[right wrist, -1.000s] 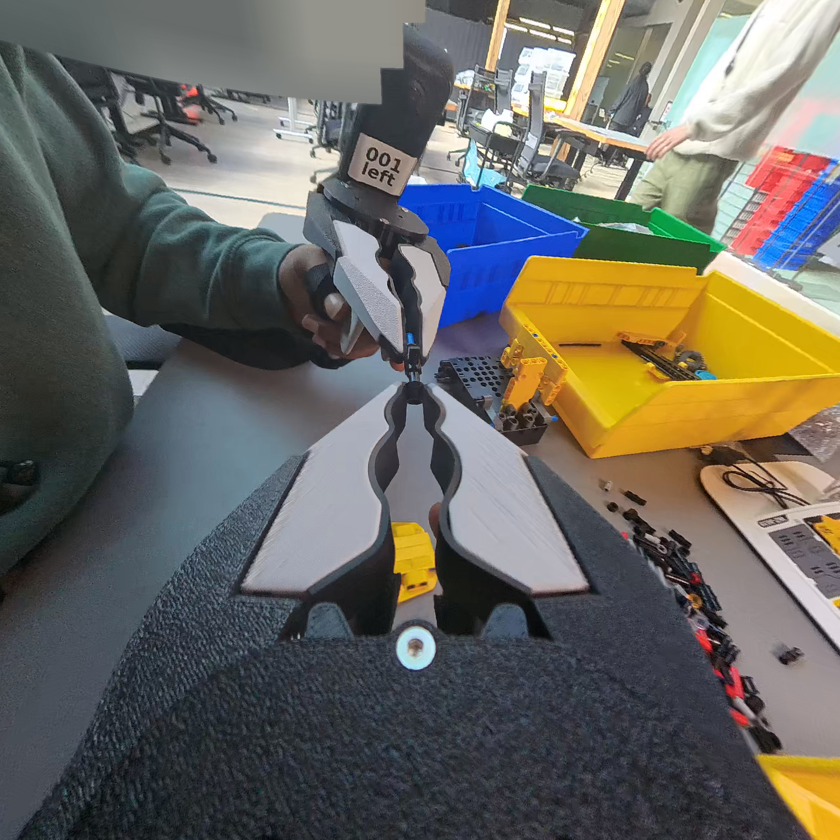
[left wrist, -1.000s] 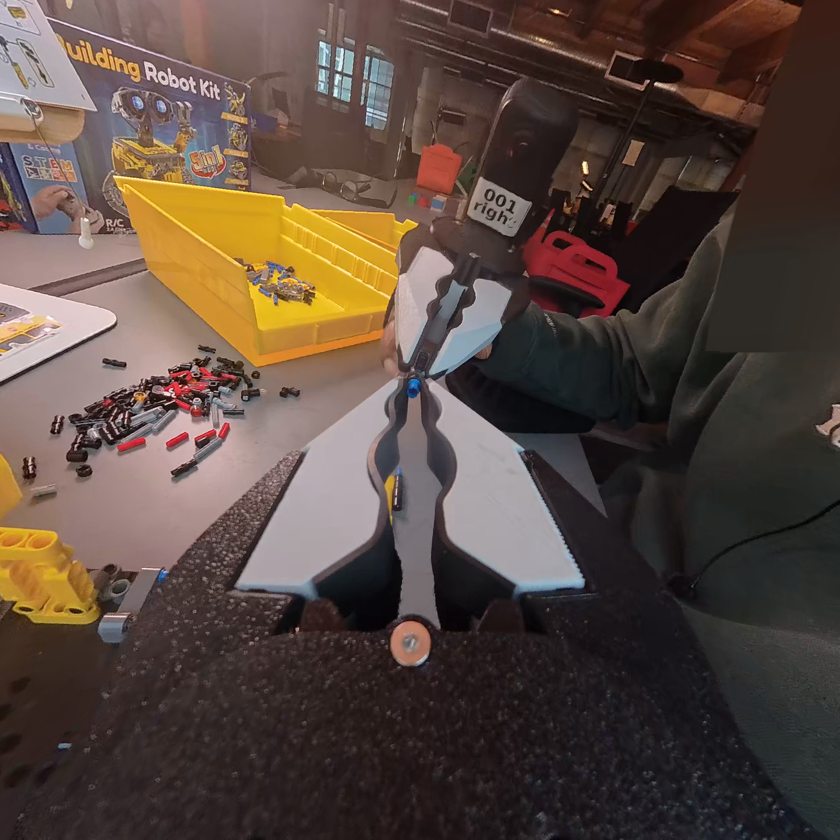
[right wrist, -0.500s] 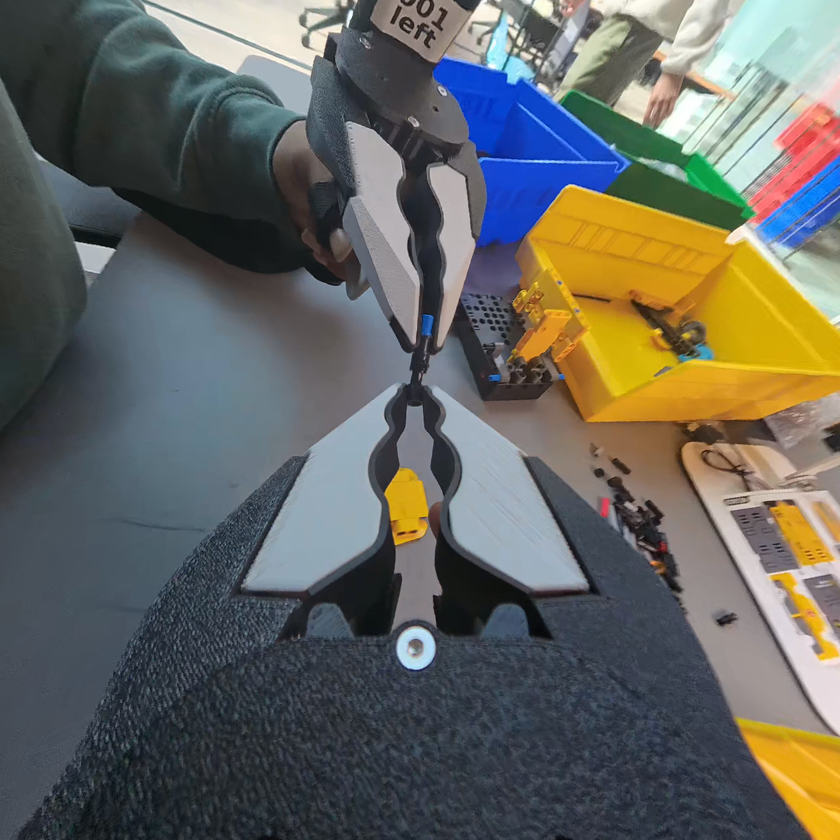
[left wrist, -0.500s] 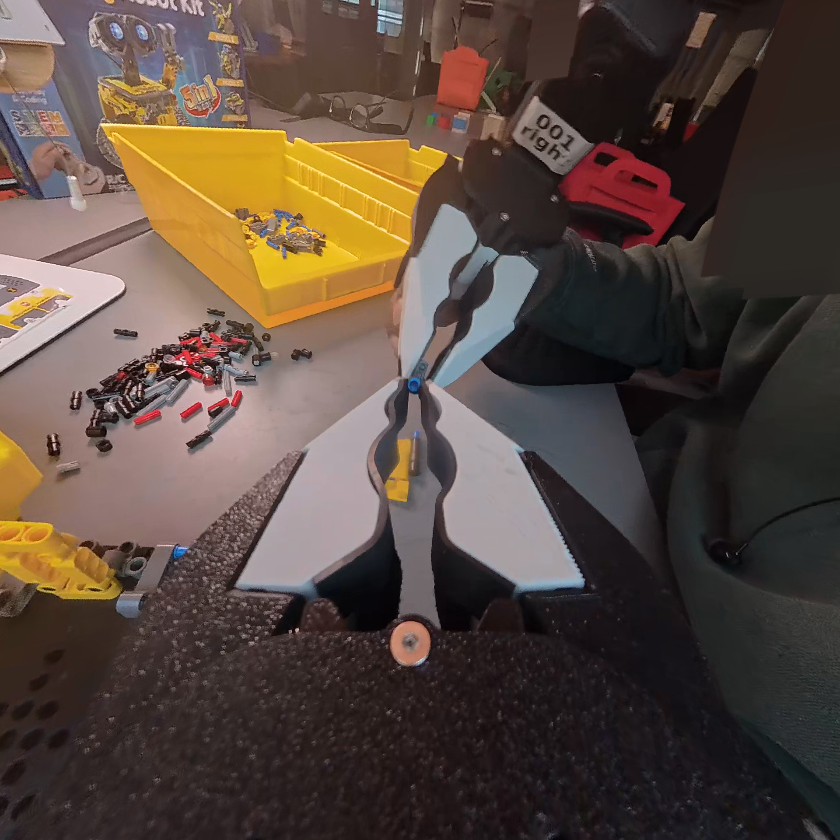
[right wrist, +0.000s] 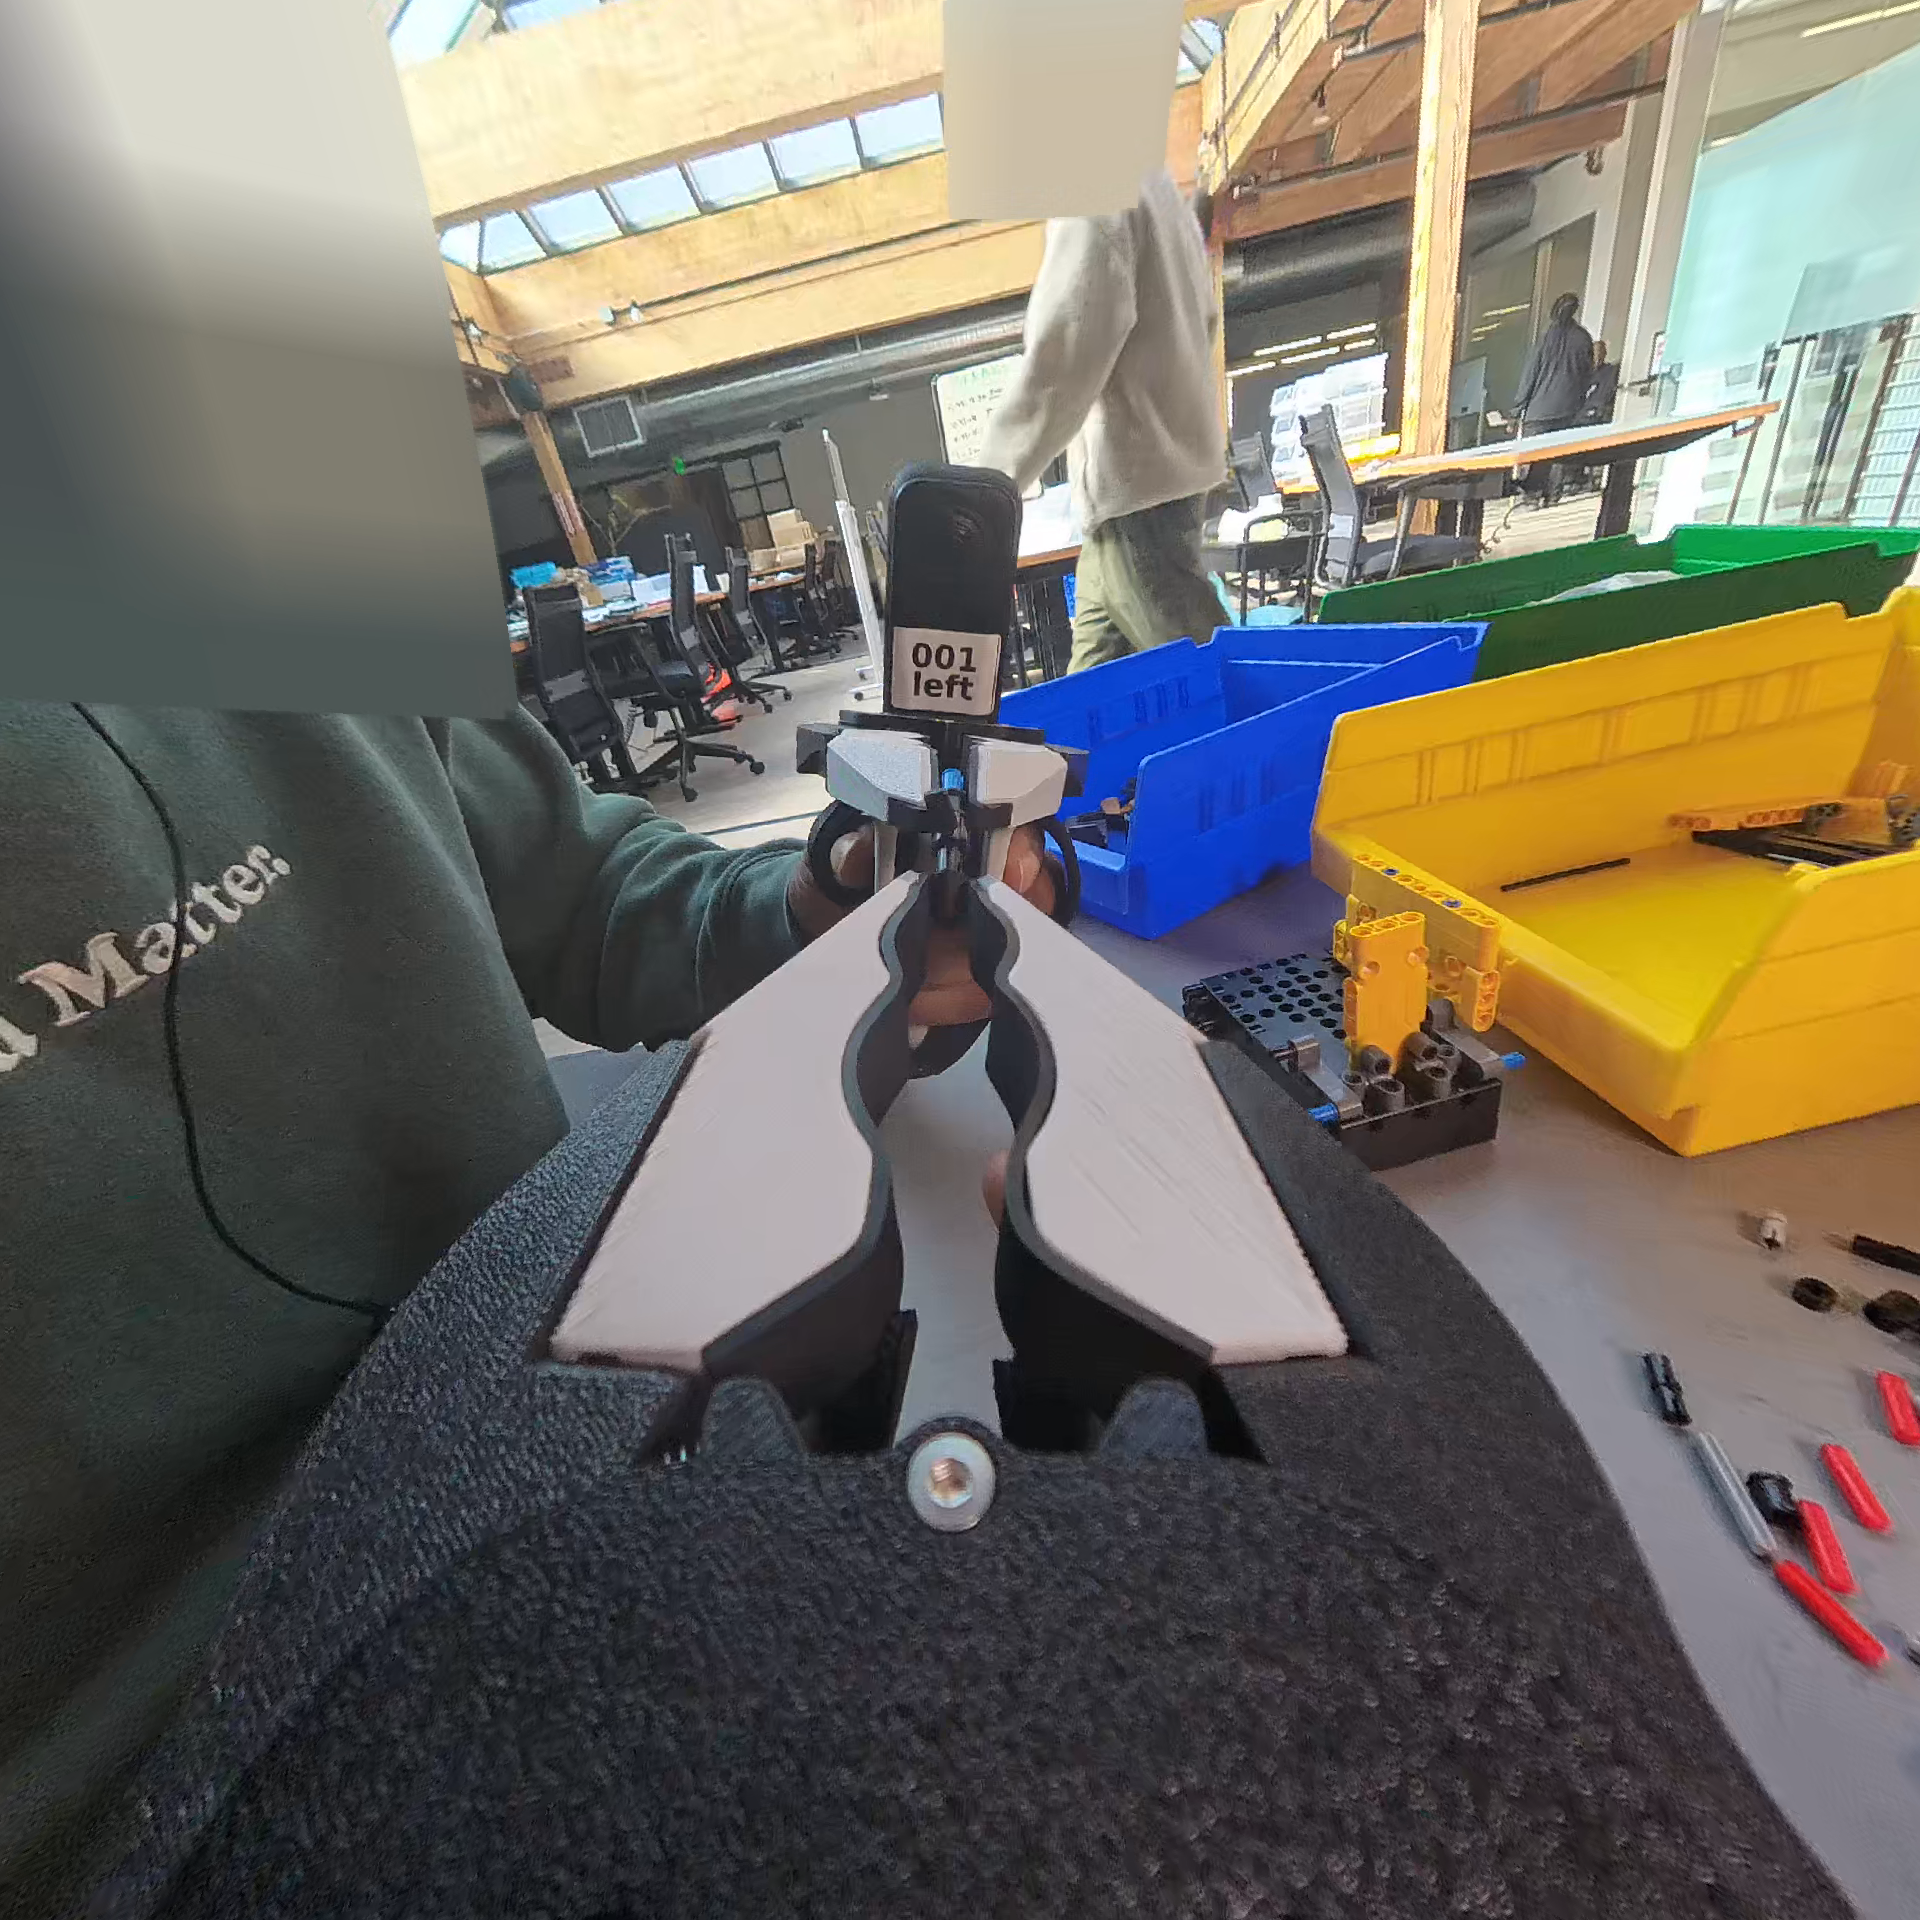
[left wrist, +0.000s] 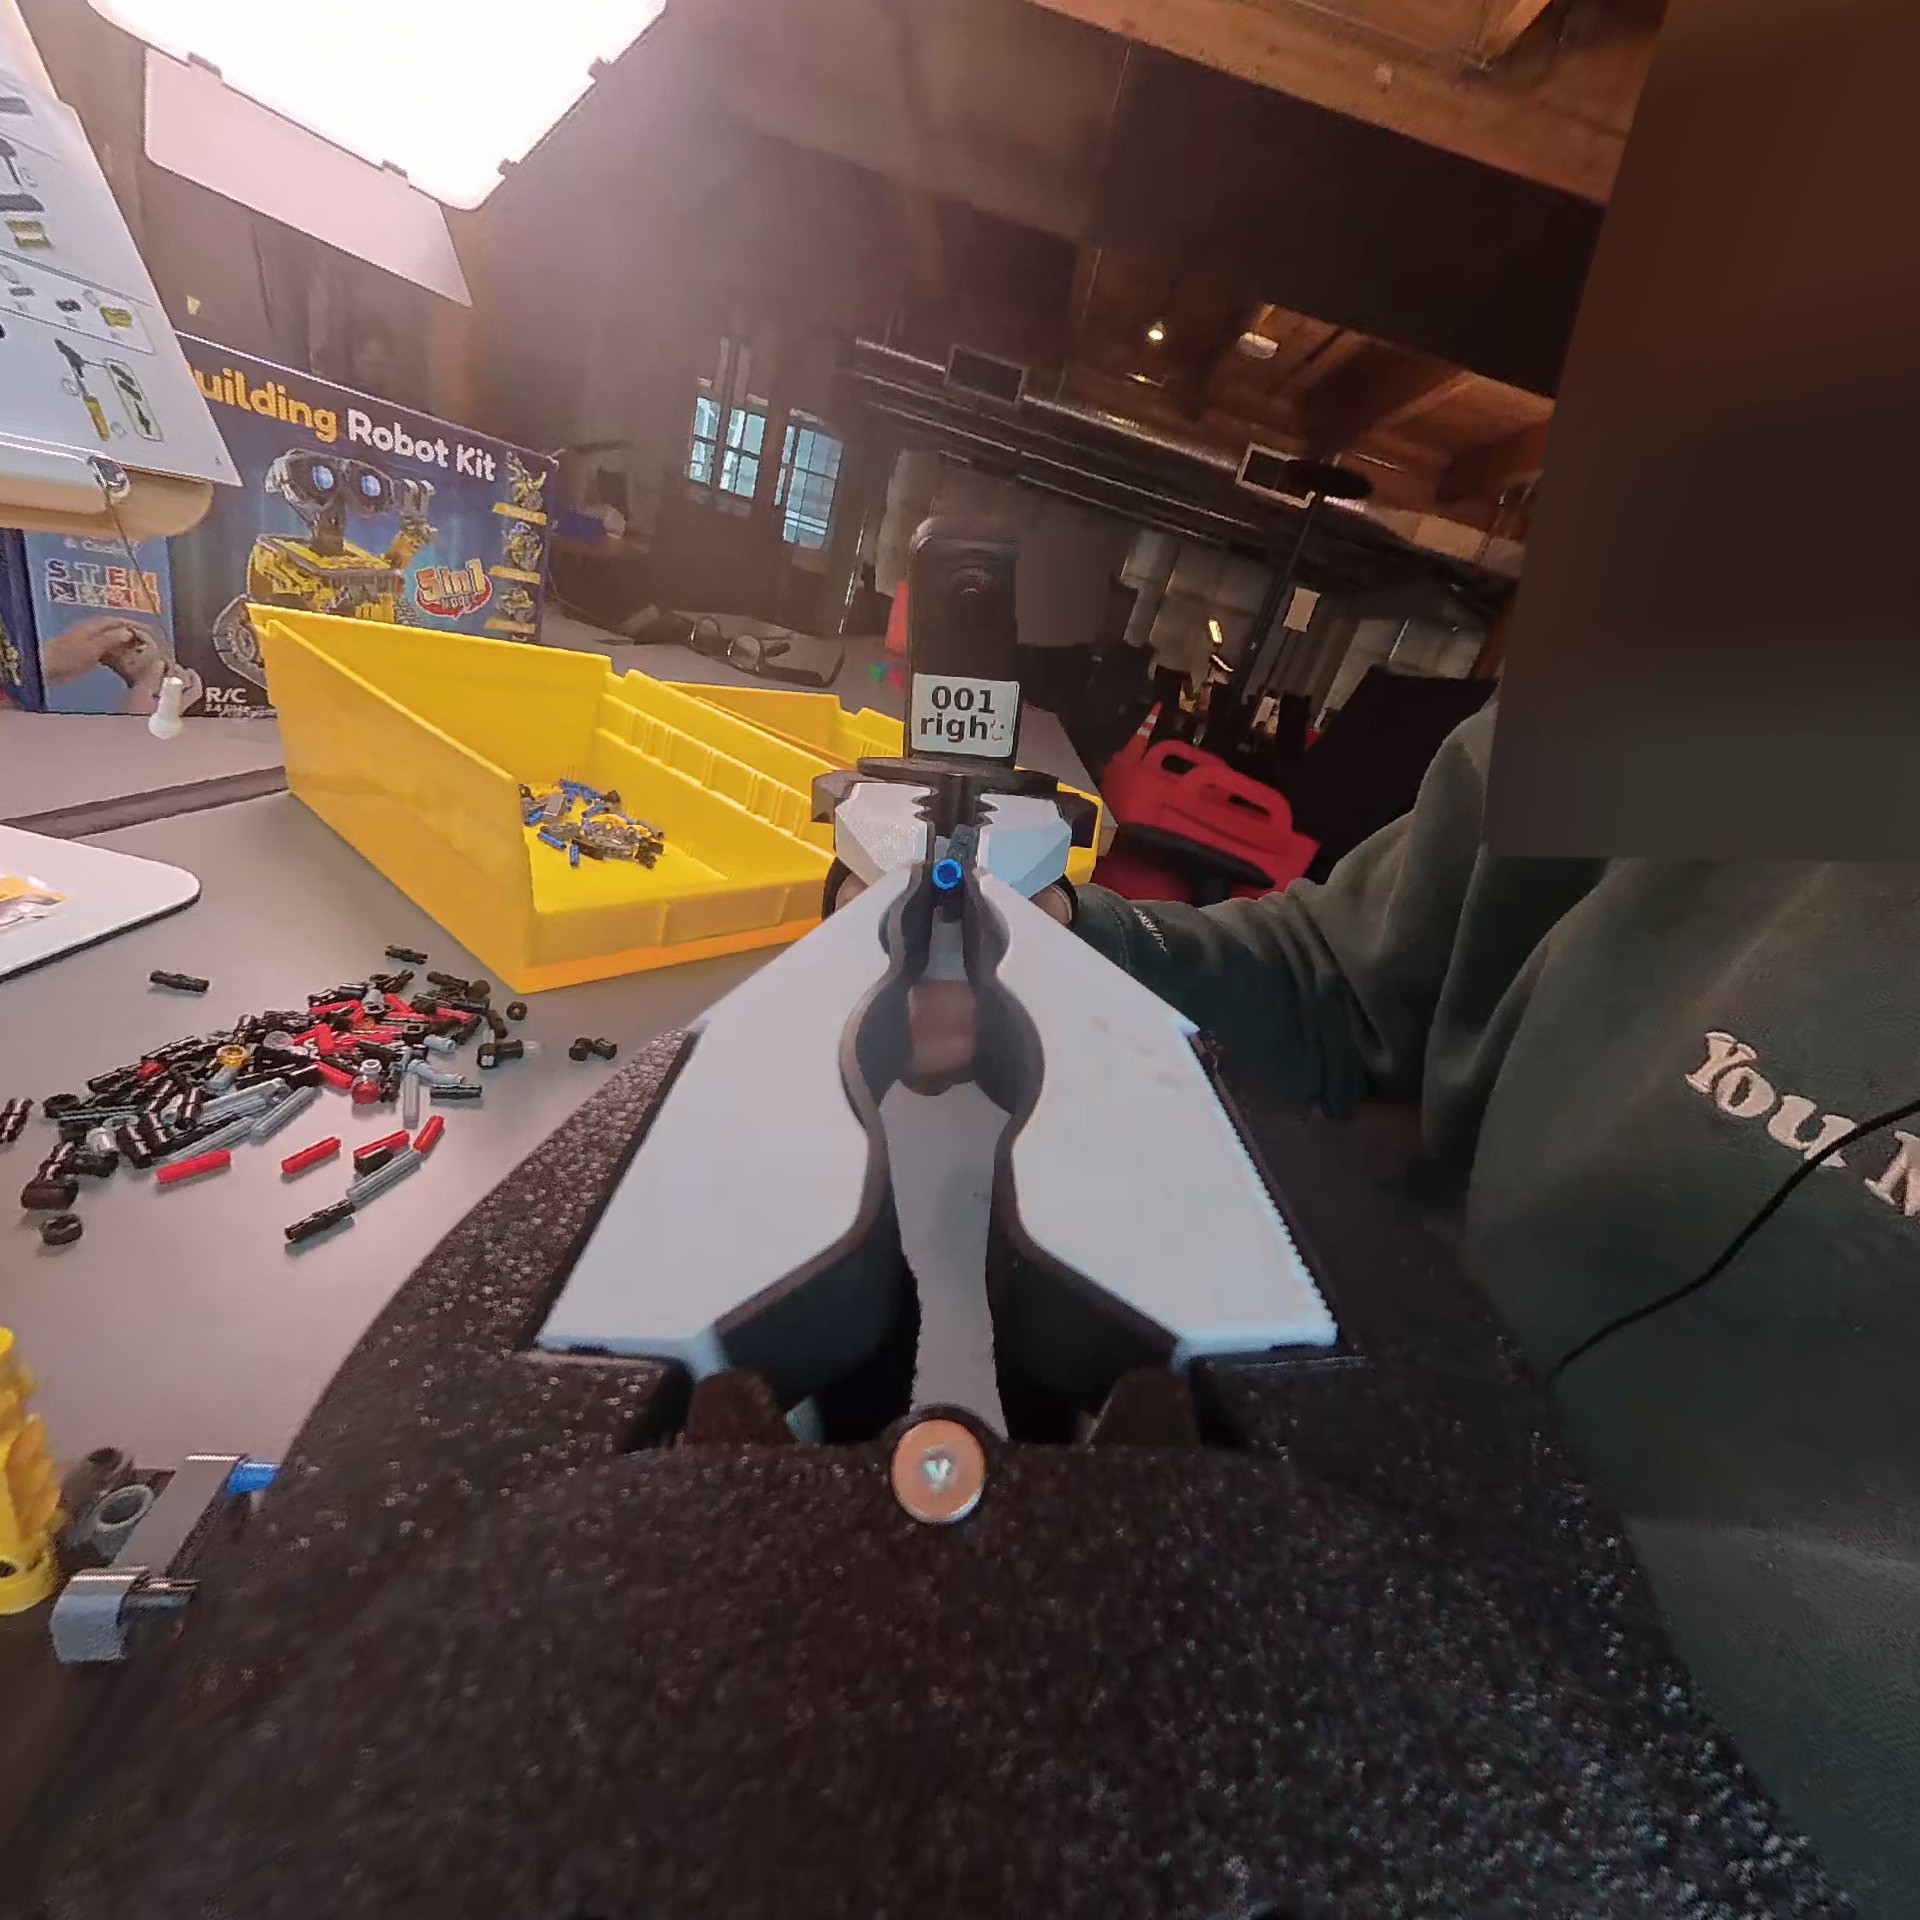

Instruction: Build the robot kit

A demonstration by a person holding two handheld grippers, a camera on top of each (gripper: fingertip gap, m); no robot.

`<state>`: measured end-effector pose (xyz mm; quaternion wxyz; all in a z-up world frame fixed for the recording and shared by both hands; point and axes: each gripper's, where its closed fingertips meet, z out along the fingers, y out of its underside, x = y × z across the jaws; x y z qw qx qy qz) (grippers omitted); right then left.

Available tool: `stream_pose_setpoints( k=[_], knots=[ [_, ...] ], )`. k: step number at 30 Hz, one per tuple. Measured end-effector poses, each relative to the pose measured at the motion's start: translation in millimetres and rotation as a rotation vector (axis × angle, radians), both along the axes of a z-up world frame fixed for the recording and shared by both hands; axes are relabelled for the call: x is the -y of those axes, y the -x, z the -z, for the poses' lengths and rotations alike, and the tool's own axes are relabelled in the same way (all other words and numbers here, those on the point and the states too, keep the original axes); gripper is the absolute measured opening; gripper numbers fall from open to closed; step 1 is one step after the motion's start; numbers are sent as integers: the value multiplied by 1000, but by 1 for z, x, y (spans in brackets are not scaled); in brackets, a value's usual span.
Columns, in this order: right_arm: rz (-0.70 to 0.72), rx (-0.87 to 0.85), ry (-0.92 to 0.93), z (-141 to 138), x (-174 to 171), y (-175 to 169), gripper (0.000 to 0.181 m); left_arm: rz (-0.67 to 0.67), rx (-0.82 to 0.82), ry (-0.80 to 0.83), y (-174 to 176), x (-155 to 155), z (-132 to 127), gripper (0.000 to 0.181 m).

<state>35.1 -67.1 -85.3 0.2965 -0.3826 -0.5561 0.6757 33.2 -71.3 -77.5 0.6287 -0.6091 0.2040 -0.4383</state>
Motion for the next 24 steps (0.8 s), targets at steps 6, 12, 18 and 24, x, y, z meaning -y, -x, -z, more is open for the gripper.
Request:
stream_pose_setpoints(
  k=[6,12,18,24],
  knots=[
    [56,30,-250,10,-2,-3,6,-17,-169,-15,-3,0,11,3],
    [87,36,-362,11,-4,-6,6,-4,-194,8,-6,-1,16,4],
    [104,62,-499,17,-4,-9,6,13,-201,46,-8,-2,22,4],
    [89,117,-570,29,-3,-11,5,14,-263,59,-11,-2,31,4]
  ],
)
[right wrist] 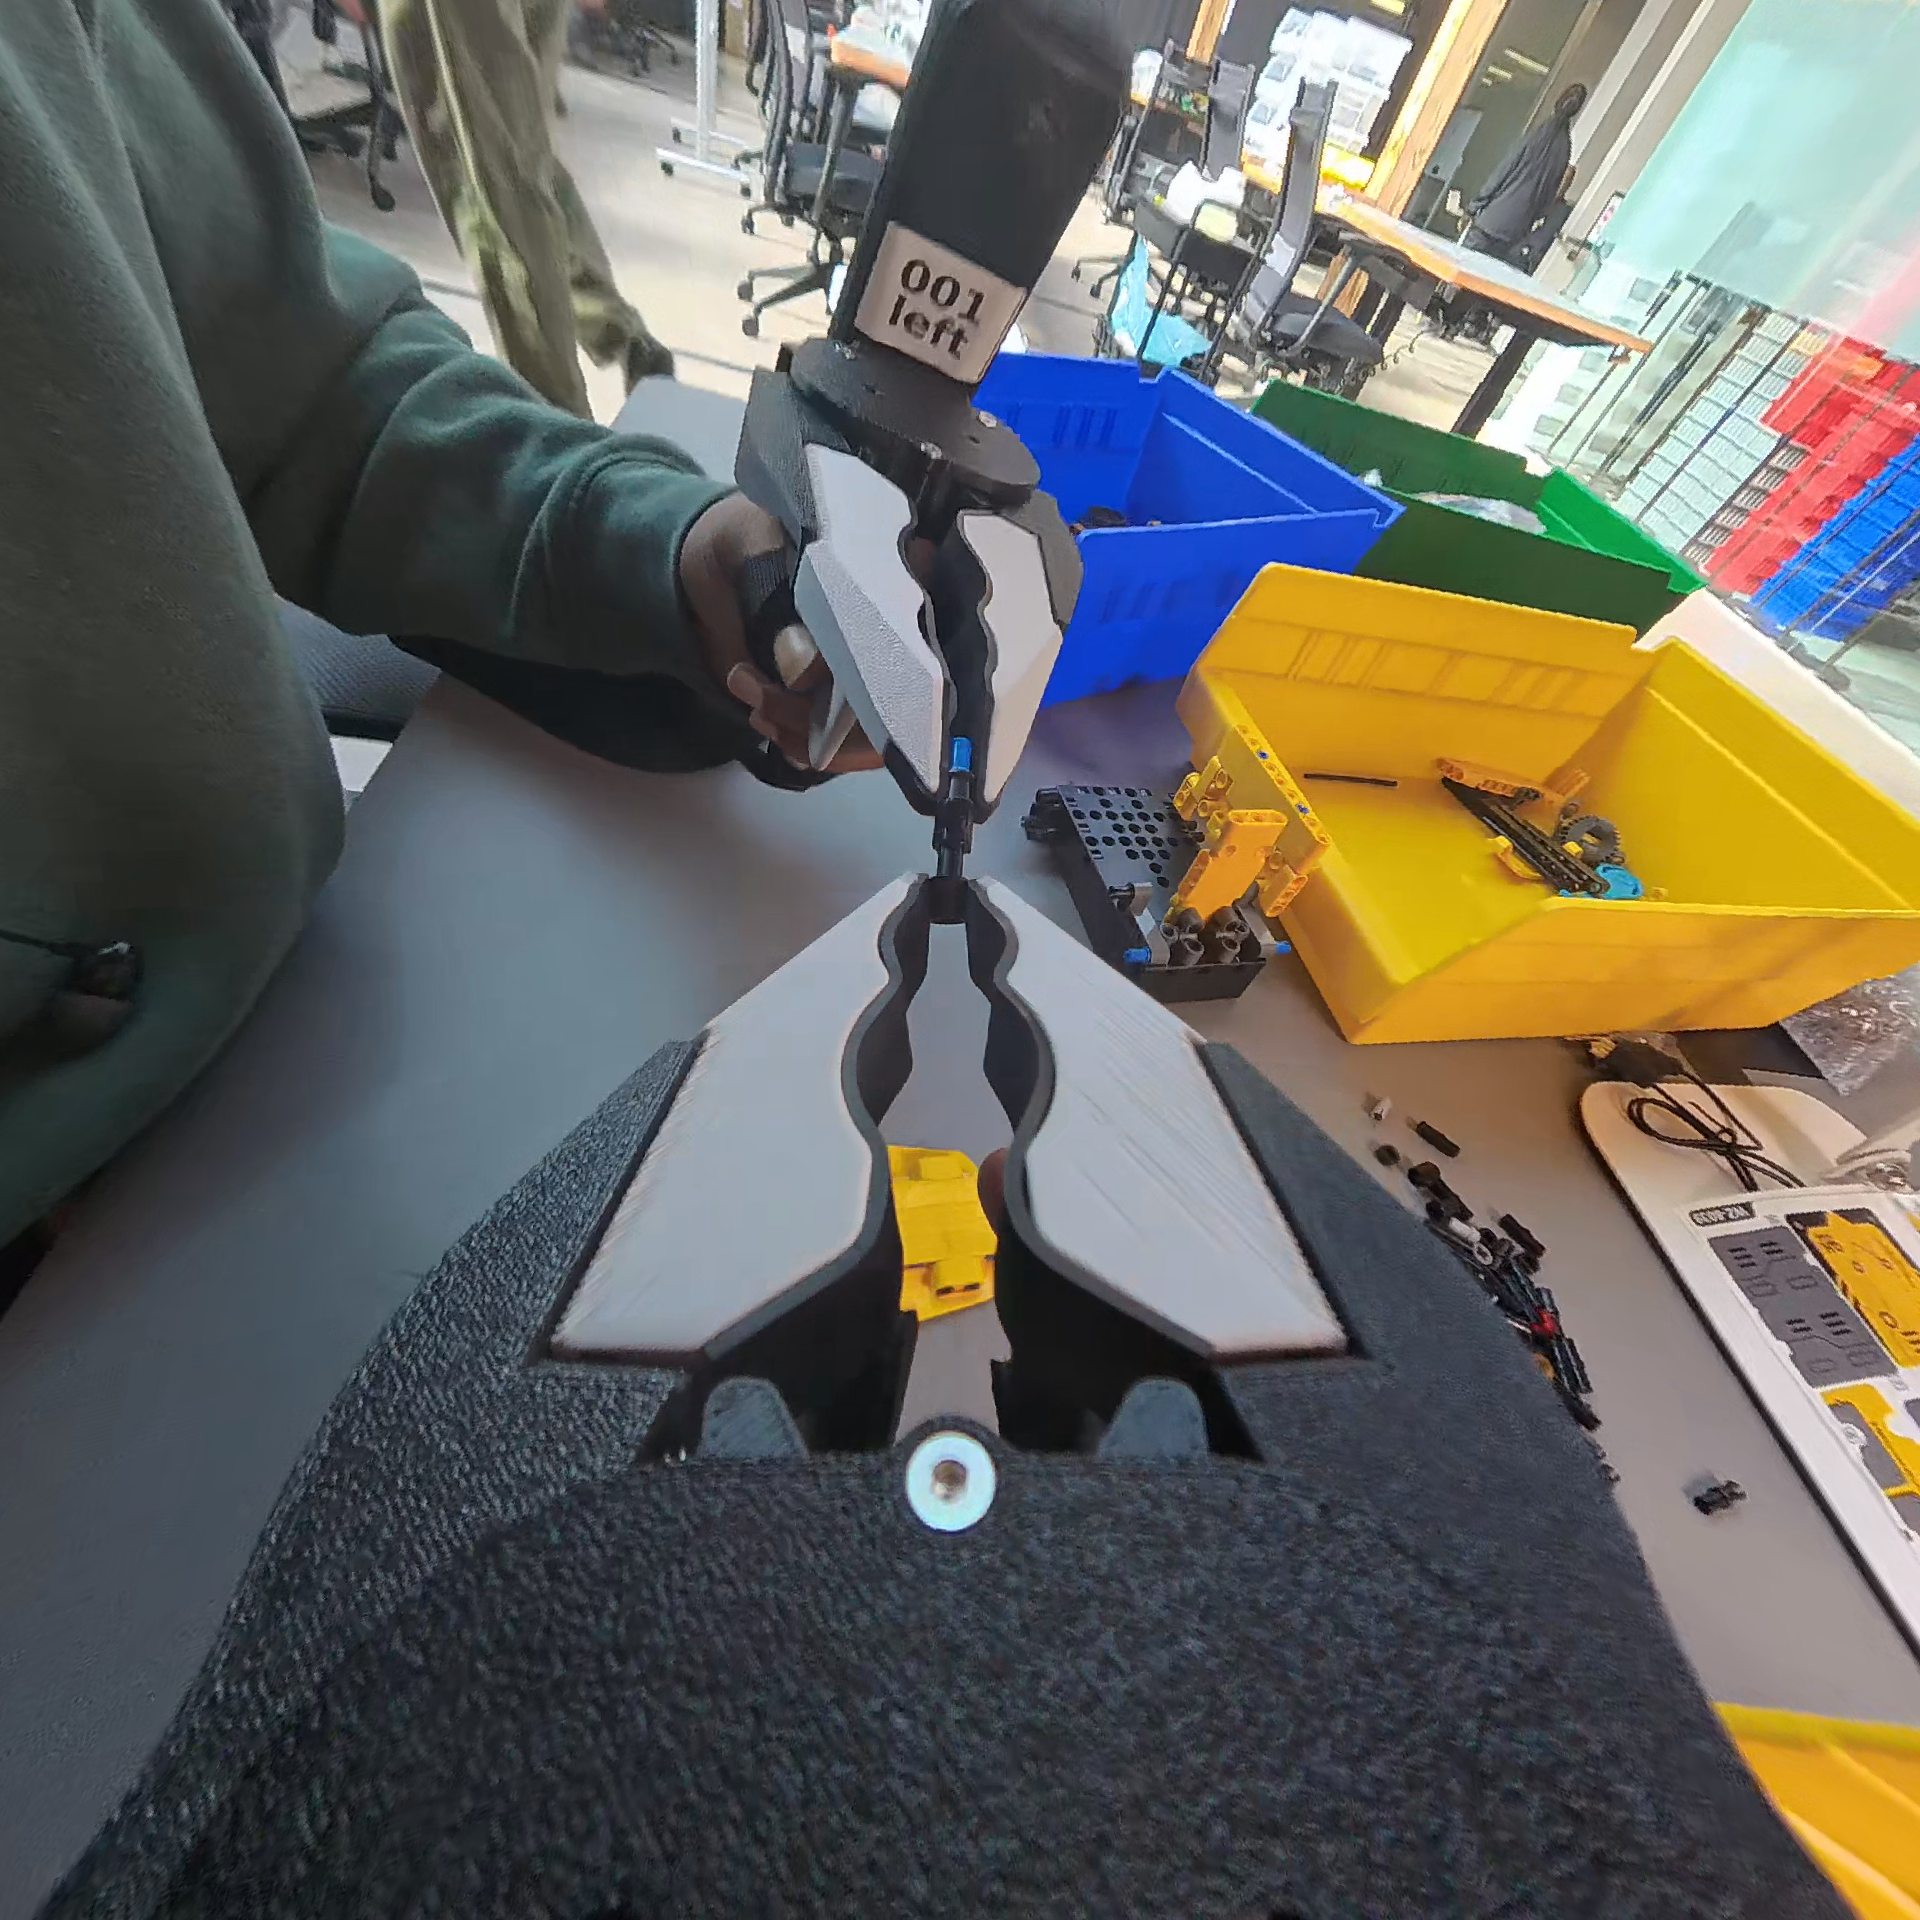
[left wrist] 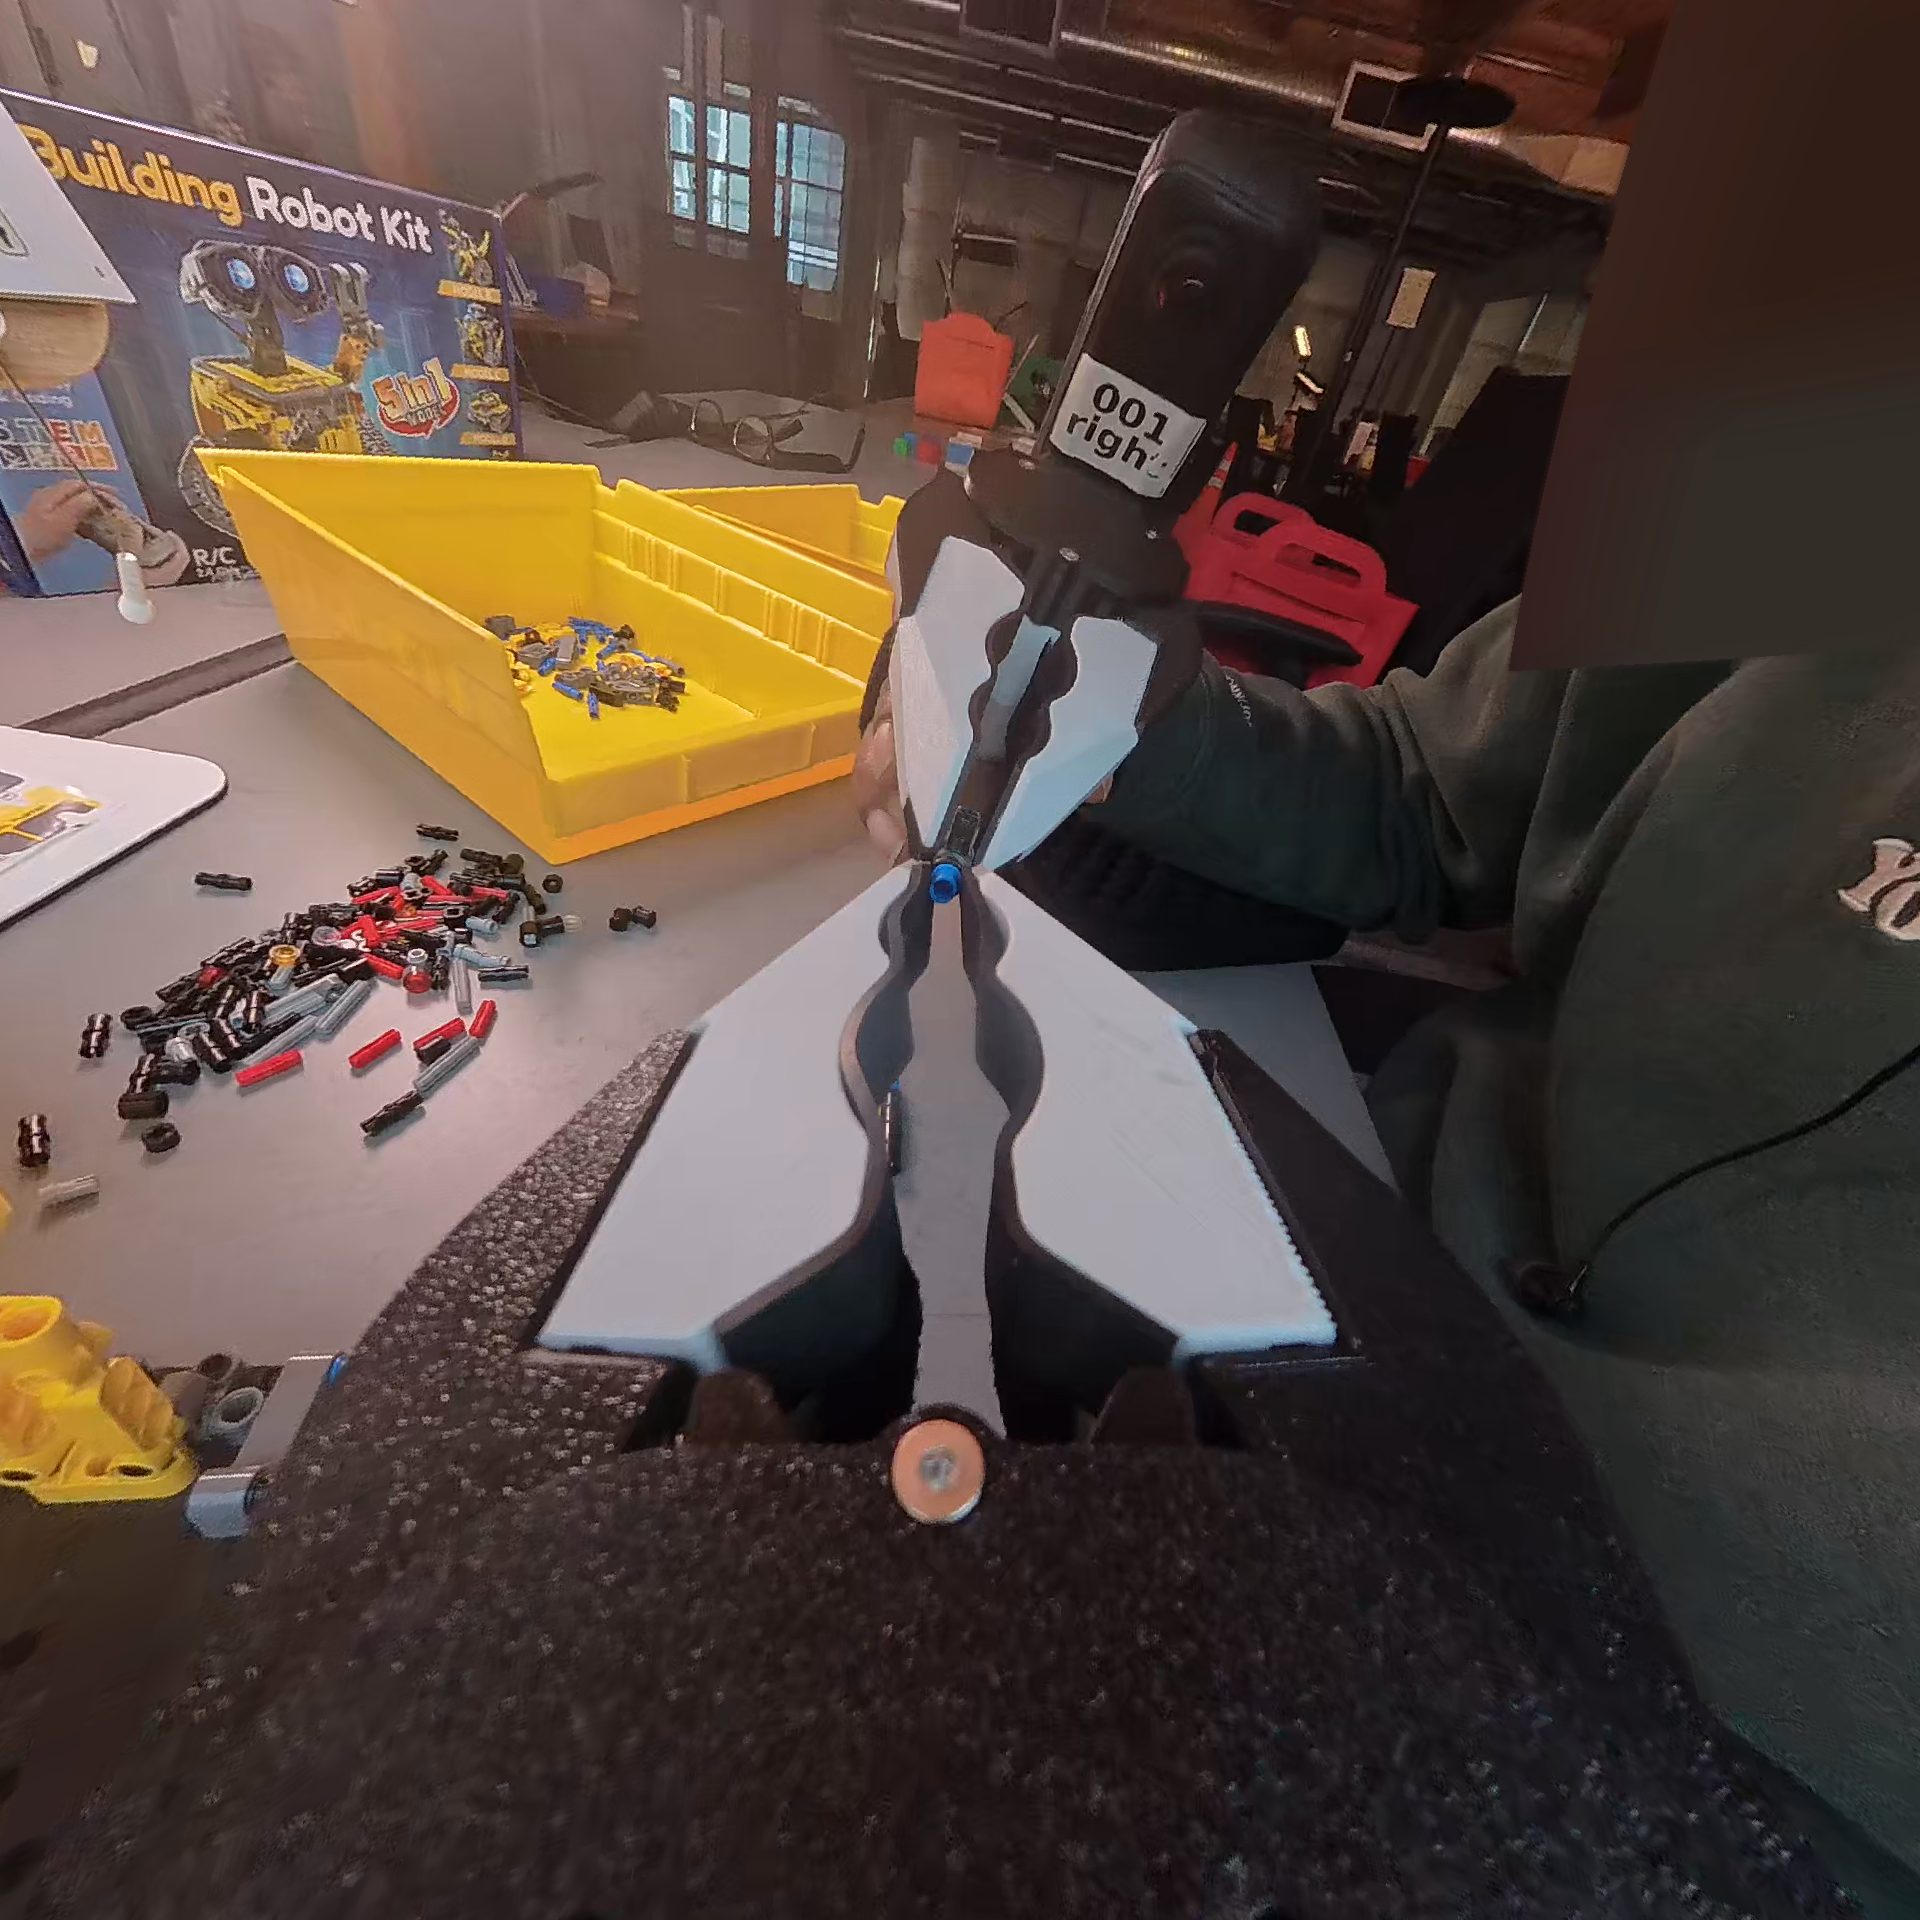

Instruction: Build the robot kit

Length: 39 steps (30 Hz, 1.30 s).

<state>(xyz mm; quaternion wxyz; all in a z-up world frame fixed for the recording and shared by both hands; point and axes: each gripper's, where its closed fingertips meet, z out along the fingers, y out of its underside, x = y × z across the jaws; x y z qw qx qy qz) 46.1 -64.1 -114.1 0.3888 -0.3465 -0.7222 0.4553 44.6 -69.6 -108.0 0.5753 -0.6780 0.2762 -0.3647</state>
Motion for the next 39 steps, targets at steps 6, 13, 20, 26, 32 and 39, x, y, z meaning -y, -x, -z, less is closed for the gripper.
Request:
stream_pose_setpoints(
  k=[6,13,20,26,32,39],
  knots=[
    [-1,11,19,2,3,2,5,7,-37,-9,-3,0,4,4],
    [29,35,12,10,1,6,5,3,-22,16,-1,-2,10,4],
    [182,-155,-65,-13,-16,18,18,3,510,199,28,-20,-15,4],
    [307,-293,-173,-27,-19,25,19,32,837,339,46,-29,-15,4],
    [301,-266,-117,-22,-20,28,12,103,820,354,29,-22,-18,4],
    [216,-202,17,-20,-14,23,6,97,716,312,20,-17,-17,4]
  ],
)
